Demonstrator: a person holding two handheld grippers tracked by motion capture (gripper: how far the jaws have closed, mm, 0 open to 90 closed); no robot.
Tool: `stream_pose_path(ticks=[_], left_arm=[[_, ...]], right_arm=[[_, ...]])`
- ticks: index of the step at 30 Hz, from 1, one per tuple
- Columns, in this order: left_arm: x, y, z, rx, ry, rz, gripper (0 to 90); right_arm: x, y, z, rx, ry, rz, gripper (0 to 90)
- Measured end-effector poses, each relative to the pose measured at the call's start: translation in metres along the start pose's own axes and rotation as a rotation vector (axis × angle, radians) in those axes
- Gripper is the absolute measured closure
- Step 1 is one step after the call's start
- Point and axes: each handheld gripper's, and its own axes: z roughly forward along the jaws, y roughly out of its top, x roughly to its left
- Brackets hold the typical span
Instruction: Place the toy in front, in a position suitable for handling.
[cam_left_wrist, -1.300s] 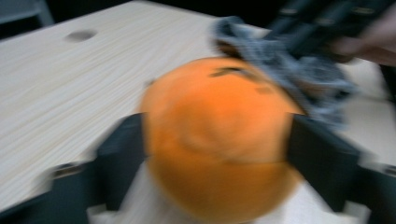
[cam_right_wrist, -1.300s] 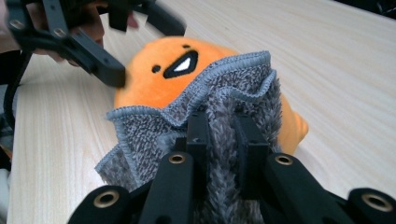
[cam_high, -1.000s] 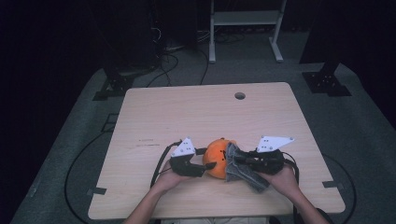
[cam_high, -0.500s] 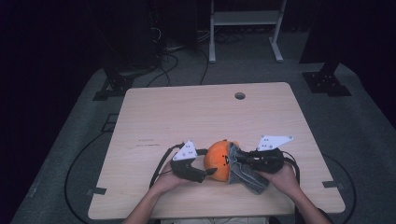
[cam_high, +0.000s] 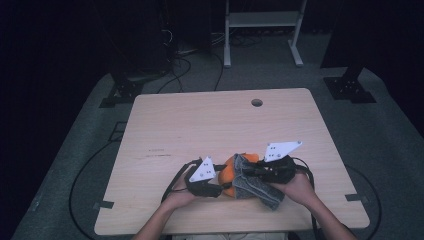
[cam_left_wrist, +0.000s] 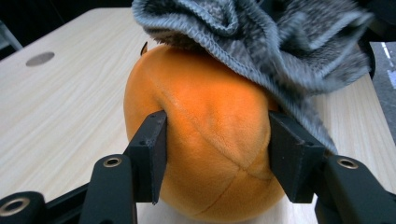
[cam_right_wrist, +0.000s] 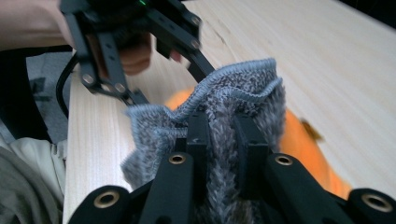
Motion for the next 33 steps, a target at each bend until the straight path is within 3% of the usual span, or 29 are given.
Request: stream_pose_path(ticks=[1, 3, 4, 7, 9, 12, 15, 17, 19, 21, 23, 25, 29, 31, 33], left_arm=[[0.003, 0.000, 0.000, -0.007, -0.009, -0.034, 37.1], [0.009, 0.002, 0.002, -0.026, -0.061, -0.166, 25.1], [0.010, 0.002, 0.004, -0.026, -0.065, -0.187, 24.6], [0.004, 0.004, 0.006, -0.004, -0.016, -0.097, 35.2], [0.003, 0.004, 0.004, 0.001, -0.005, -0.075, 39.6], [0.004, 0.002, 0.002, 0.010, -0.004, -0.058, 41.8], [0.007, 0.001, 0.002, -0.003, -0.018, -0.093, 40.3], [0.011, 0.002, 0.003, -0.024, -0.041, -0.181, 29.9], [0.013, 0.004, 0.005, -0.038, -0.059, -0.245, 24.8], [0.012, 0.005, 0.006, -0.030, -0.042, -0.249, 28.7], [0.008, 0.007, 0.006, -0.025, -0.013, -0.202, 35.0], [0.004, 0.008, 0.006, -0.019, 0.005, -0.143, 38.7], [-0.010, 0.013, 0.007, 0.001, 0.014, 0.022, 42.3], [-0.013, 0.013, 0.005, 0.018, 0.018, 0.077, 43.2], [-0.012, 0.009, 0.003, 0.024, 0.022, 0.092, 44.3]], right_arm=[[-0.001, -0.003, 0.000, 0.002, -0.003, 0.011, 78.0], [-0.001, -0.009, -0.001, -0.017, -0.007, 0.033, 78.0], [0.000, -0.010, -0.001, -0.022, 0.004, 0.044, 78.0], [0.008, -0.006, 0.001, -0.021, 0.018, 0.018, 77.9], [0.008, -0.005, 0.000, -0.009, 0.008, 0.001, 77.9], [-0.004, -0.010, -0.008, 0.015, -0.036, 0.007, 78.0], [-0.020, -0.025, -0.017, 0.029, -0.066, 0.074, 77.9], [-0.022, -0.034, -0.020, 0.017, -0.062, 0.111, 77.9], [-0.018, -0.039, -0.018, 0.012, -0.053, 0.115, 77.8], [-0.015, -0.041, -0.019, 0.014, -0.050, 0.108, 77.9], [-0.013, -0.036, -0.022, 0.017, -0.056, 0.096, 77.8], [-0.010, -0.027, -0.026, -0.007, -0.025, 0.082, 77.9], [0.001, 0.004, -0.019, -0.024, 0.028, 0.000, 77.8], [0.002, 0.013, -0.009, 0.011, 0.043, -0.030, 77.9], [-0.004, 0.013, -0.002, 0.037, 0.060, -0.022, 77.9]])
